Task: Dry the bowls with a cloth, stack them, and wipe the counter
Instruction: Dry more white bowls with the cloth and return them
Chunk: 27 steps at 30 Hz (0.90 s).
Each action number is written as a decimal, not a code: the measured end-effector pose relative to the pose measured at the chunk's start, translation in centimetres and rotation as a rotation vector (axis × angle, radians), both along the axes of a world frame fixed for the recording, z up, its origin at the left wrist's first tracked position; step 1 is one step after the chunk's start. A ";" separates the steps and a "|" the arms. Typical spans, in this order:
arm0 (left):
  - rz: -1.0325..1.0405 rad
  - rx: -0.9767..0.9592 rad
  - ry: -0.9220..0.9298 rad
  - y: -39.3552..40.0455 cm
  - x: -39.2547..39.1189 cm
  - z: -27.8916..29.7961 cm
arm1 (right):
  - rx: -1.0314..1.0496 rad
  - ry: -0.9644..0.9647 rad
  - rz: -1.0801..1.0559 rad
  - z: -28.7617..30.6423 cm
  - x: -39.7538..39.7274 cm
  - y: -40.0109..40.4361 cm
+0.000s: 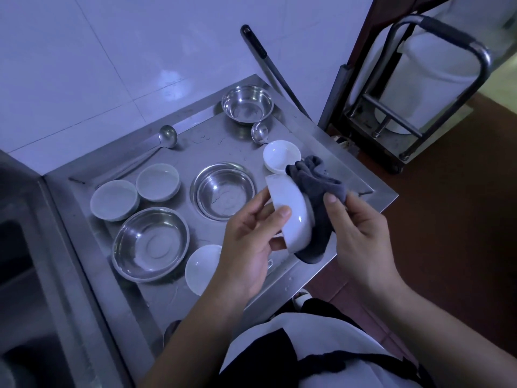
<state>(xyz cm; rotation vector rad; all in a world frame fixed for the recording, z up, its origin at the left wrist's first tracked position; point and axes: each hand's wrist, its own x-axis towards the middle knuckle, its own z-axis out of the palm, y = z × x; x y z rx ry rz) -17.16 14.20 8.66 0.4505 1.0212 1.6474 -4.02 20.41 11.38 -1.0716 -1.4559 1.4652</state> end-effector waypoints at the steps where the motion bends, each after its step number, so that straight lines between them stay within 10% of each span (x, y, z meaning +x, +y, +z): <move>1: 0.021 -0.011 -0.062 0.0 -0.2 0.0 | 0.034 -0.032 0.029 -0.1 0.1 0.0; 9: 0.249 -0.241 -0.861 0.5 -1.0 -0.6 | 0.498 -0.309 0.281 -3.3 3.1 0.6; 16: 0.335 -0.286 -1.084 -0.7 -1.7 -0.9 | 0.812 -0.388 0.211 -6.2 2.7 -1.0; 23: 0.202 -0.349 -1.070 -0.8 -1.7 -2.3 | 0.780 -0.517 0.116 -4.7 1.5 2.3; 27: 0.025 -0.511 -0.530 -1.0 -2.0 -3.6 | 0.265 -0.514 0.070 -3.4 1.2 5.5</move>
